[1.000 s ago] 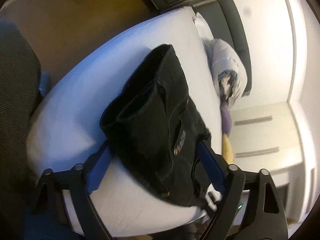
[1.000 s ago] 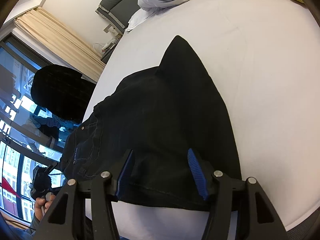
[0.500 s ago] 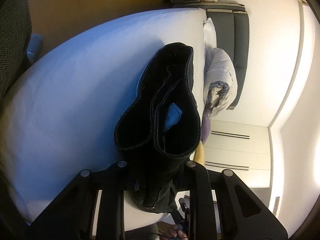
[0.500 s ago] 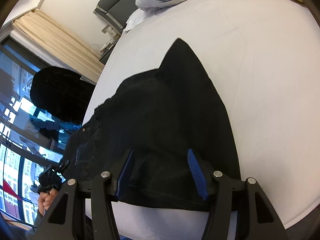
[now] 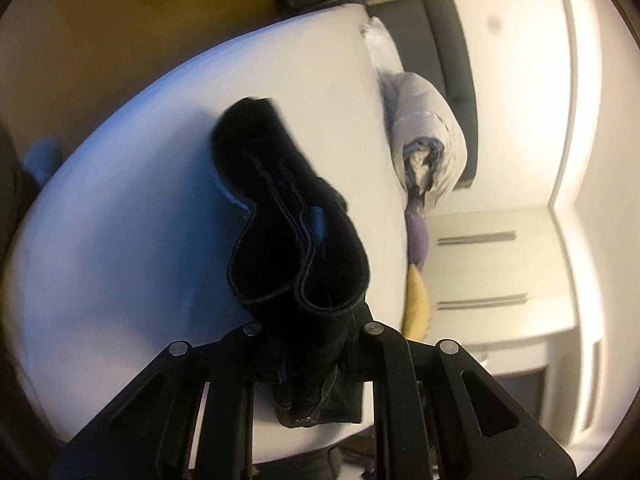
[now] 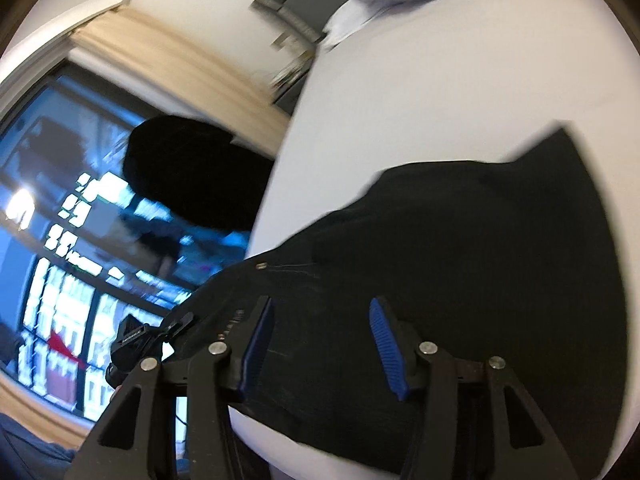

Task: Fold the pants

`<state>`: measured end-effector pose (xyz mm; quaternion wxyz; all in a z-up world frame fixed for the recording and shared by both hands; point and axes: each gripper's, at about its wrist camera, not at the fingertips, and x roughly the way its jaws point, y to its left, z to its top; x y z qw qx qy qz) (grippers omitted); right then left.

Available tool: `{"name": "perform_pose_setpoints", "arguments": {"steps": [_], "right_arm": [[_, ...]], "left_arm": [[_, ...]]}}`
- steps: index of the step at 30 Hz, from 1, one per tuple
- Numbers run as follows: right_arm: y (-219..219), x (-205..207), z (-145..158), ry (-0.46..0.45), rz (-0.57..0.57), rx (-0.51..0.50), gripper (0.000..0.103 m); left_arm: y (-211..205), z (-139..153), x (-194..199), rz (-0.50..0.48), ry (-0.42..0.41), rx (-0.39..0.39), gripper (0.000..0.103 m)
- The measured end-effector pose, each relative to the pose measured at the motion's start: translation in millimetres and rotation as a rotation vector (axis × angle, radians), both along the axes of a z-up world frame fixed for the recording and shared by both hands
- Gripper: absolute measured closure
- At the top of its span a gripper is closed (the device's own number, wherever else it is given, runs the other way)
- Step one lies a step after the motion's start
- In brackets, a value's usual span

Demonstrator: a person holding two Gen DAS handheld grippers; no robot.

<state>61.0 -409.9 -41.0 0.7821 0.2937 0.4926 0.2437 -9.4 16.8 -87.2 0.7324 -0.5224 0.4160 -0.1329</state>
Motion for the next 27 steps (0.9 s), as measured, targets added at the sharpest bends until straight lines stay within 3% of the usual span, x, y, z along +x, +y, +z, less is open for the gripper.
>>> {"name": "perform_pose_setpoints", "arguments": {"steps": [2, 4, 5, 6, 8, 12, 13, 14, 15, 16, 17, 21, 27], "right_arm": [[14.1, 19.5, -18.2, 0.056, 0.046, -0.004, 0.049], [22.4, 34.8, -48.9, 0.163, 0.059, -0.090, 0.049], [20.4, 38.6, -69.5, 0.212, 0.045, -0.106, 0.061], [15.1, 38.3, -75.4, 0.203, 0.020, -0.091, 0.070], [2.9, 35.8, -84.2, 0.220, -0.021, -0.071, 0.103], [-10.7, 29.2, -89.4, 0.215, -0.034, 0.043, 0.103], [-18.8, 26.6, -84.1, 0.221, -0.055, 0.094, 0.096], [-30.4, 22.3, -76.7, 0.202, -0.080, 0.168, 0.072], [-42.0, 17.7, -67.7, 0.167, -0.103, 0.231, 0.056], [-53.3, 12.3, -58.1, 0.133, -0.127, 0.269, 0.030], [-72.0, 5.0, -43.7, 0.091, -0.166, 0.299, 0.015], [-113.9, -9.1, -14.1, 0.055, -0.202, 0.327, 0.008], [-96.7, -19.2, 8.1, 0.075, -0.040, 0.132, 0.005]], "left_arm": [[-15.4, 24.4, 7.9, -0.042, -0.045, 0.077, 0.088], [-33.4, 47.0, 12.1, -0.084, -0.096, 0.146, 0.088], [-47.6, 61.1, 16.9, -0.115, -0.134, 0.191, 0.088], [-60.3, 73.0, 21.9, -0.140, -0.163, 0.226, 0.088], [-97.3, 98.3, 28.4, -0.209, -0.241, 0.320, 0.088], [-185.5, 114.7, 38.4, -0.380, -0.342, 0.448, 0.088], [-203.2, 114.7, 40.6, -0.406, -0.354, 0.469, 0.088], [-226.2, 112.5, 40.7, -0.449, -0.376, 0.509, 0.088], [-242.1, 109.8, 37.5, -0.480, -0.393, 0.544, 0.088], [-264.9, 104.5, 35.0, -0.525, -0.418, 0.607, 0.088], [-278.5, 97.1, 27.3, -0.554, -0.427, 0.640, 0.088], [-336.4, 64.2, 23.5, -0.682, -0.409, 0.772, 0.088], [-381.7, 42.4, 6.5, -0.789, -0.430, 0.921, 0.088]]}}
